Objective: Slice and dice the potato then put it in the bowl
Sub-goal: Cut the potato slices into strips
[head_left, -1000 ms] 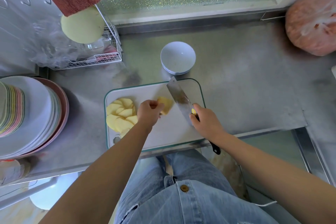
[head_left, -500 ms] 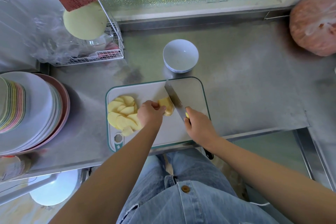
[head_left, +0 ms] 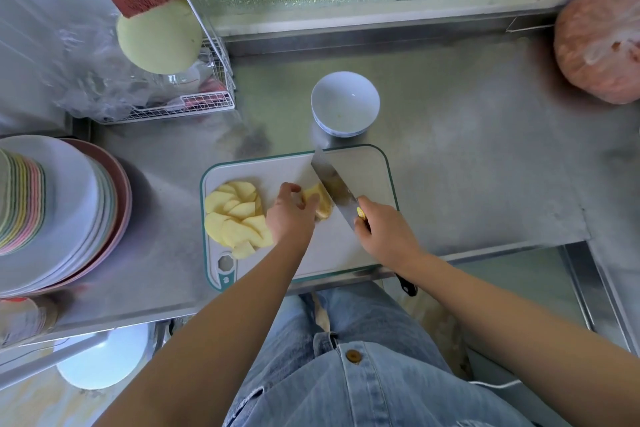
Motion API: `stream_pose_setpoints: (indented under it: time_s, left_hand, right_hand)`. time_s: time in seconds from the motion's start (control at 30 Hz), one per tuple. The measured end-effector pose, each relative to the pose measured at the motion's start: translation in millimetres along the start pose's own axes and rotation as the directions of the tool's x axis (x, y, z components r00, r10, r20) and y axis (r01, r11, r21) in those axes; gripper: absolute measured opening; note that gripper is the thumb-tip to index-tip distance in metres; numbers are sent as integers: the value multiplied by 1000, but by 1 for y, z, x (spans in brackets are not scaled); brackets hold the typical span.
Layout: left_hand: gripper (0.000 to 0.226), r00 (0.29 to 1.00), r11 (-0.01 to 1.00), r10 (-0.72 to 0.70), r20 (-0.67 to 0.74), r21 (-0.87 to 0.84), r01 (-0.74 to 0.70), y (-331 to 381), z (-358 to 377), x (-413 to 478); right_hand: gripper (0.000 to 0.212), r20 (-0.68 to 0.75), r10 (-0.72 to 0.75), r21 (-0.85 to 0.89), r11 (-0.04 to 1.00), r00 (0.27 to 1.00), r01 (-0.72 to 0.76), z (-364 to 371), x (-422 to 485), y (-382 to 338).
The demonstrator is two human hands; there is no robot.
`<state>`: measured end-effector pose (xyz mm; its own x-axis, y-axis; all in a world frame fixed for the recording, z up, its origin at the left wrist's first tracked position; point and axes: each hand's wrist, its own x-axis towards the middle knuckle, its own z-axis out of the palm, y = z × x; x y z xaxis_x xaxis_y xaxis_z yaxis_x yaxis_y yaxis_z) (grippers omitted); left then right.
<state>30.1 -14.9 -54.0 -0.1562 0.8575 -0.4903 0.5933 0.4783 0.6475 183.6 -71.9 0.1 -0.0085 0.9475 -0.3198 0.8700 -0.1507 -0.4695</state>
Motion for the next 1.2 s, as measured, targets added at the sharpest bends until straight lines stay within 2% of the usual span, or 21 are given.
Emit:
stream_pose_setpoints:
  time_s: [0.1, 0.27, 0.67, 0.93, 1.2]
  left_hand:
    - [15, 1000, 1000, 1, -27, 7, -1, -2, 4, 8]
    - [22, 997, 999, -46, -56, -15, 45, -2, 9, 13]
    - [20, 996, 997, -72, -45, 5, 72, 0, 6, 13]
    - [26, 995, 995, -98, -17, -18, 97, 5, 1, 12]
    - [19, 996, 996, -84, -17, -5, 84, 6, -4, 8]
  right_hand:
    - [17, -3, -31, -20, 999, 1000, 31, -14, 6, -6]
    - [15, 102, -58, -138, 988, 993, 71, -22, 10, -12]
    - [10, 170, -103, -274, 950, 980, 148, -33, 15, -14]
    - [9, 233, -110, -277, 945, 966, 175, -34, 20, -12]
    - [11, 262, -104, -197, 967, 959, 159, -21, 23, -6]
